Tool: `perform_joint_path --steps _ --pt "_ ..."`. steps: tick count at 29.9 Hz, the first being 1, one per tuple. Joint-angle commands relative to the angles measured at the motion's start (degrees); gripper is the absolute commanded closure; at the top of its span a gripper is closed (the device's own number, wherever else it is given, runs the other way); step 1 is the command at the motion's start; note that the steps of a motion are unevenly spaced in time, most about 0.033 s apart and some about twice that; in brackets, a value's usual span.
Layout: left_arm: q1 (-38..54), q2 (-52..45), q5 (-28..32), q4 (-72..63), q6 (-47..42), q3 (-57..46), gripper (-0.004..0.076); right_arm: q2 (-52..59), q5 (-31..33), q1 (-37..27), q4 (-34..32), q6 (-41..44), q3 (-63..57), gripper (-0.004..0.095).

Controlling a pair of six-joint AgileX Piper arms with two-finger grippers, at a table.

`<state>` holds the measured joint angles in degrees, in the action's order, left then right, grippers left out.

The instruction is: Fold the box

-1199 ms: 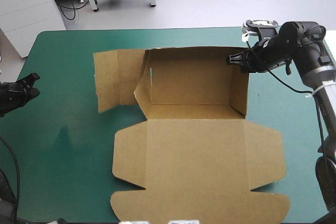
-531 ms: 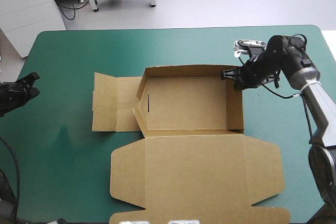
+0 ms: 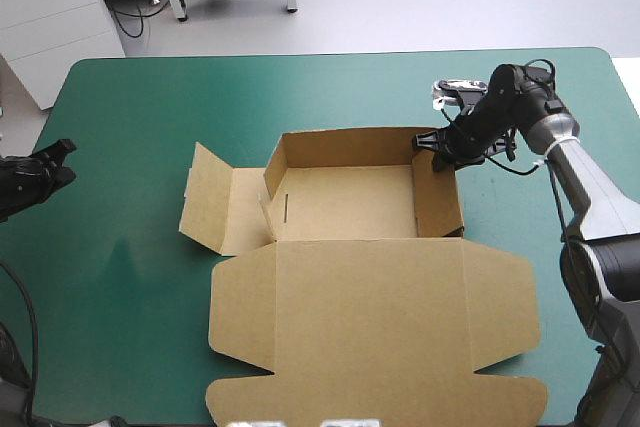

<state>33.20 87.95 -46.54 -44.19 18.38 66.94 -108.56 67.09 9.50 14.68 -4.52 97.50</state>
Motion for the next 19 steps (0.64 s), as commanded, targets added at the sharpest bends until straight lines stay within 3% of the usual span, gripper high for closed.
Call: perform_joint_path --steps 1,3,5,12,19 --pt "0.0 -2.4 1.2 -2.8 1.0 1.4 0.0739 3.0 1.4 -0.2 0.4 -0.8 4.3 0.0291" --pt "0.0 -2.4 1.2 -2.8 1.0 1.4 0.0739 3.0 3.1 -0.2 0.4 0.0 6.8 0.014" --pt "0.0 -2.4 1.2 -2.8 1.0 1.4 0.0739 3.0 4.4 -0.2 0.4 0.2 9.3 0.0069" --pt "0.0 -2.4 0.9 -2.8 1.0 1.4 0.0739 6.0 4.4 -0.2 -1.0 3.4 10.5 0.0065" --pt "0.0 -2.4 0.4 -2.8 1.0 1.4 0.0739 14.4 4.4 0.2 -1.1 7.2 -0.4 0.0066"
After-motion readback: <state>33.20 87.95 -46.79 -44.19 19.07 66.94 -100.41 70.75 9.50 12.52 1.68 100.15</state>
